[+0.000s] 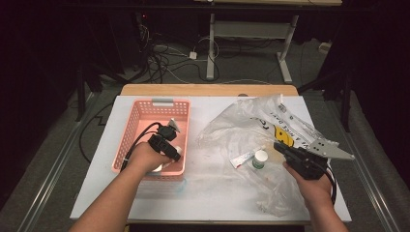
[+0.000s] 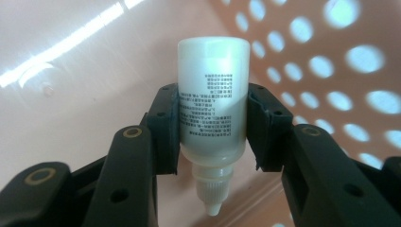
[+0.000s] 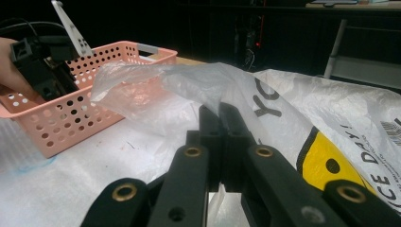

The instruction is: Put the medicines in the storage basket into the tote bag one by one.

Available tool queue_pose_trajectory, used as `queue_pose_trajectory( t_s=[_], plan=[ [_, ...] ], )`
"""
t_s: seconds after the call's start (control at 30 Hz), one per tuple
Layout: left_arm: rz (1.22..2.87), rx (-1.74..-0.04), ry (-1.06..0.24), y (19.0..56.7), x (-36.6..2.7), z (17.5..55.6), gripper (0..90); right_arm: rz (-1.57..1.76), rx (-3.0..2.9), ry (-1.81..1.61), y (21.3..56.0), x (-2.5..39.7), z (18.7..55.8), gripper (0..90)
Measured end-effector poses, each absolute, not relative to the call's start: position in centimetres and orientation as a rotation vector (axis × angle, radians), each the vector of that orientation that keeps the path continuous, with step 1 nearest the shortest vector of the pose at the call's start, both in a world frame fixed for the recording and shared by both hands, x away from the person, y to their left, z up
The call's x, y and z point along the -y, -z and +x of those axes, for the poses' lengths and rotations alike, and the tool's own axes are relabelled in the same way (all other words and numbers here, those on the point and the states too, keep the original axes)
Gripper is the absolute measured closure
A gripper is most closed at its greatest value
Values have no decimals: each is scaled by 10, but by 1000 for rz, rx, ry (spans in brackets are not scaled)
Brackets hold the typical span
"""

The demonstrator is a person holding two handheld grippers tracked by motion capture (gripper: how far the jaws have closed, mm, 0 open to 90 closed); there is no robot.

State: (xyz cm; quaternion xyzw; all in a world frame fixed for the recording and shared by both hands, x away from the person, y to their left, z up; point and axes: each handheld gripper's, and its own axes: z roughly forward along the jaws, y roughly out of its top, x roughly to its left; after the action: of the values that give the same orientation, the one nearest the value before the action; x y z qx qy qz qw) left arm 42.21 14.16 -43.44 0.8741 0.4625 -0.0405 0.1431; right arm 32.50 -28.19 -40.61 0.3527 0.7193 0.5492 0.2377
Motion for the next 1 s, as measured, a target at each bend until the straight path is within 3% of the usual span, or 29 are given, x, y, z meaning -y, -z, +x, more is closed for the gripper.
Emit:
queue_pose_trajectory(
  t_s=[0.47, 1.0],
  plan=[
    [2391, -1212, -86, 420, -145, 401, 579, 964, -1976, -1498, 407, 280, 326, 900],
    [2183, -1061, -201, 410, -159, 376, 579, 967, -1973, -1496, 407, 281, 325, 900]
  ],
)
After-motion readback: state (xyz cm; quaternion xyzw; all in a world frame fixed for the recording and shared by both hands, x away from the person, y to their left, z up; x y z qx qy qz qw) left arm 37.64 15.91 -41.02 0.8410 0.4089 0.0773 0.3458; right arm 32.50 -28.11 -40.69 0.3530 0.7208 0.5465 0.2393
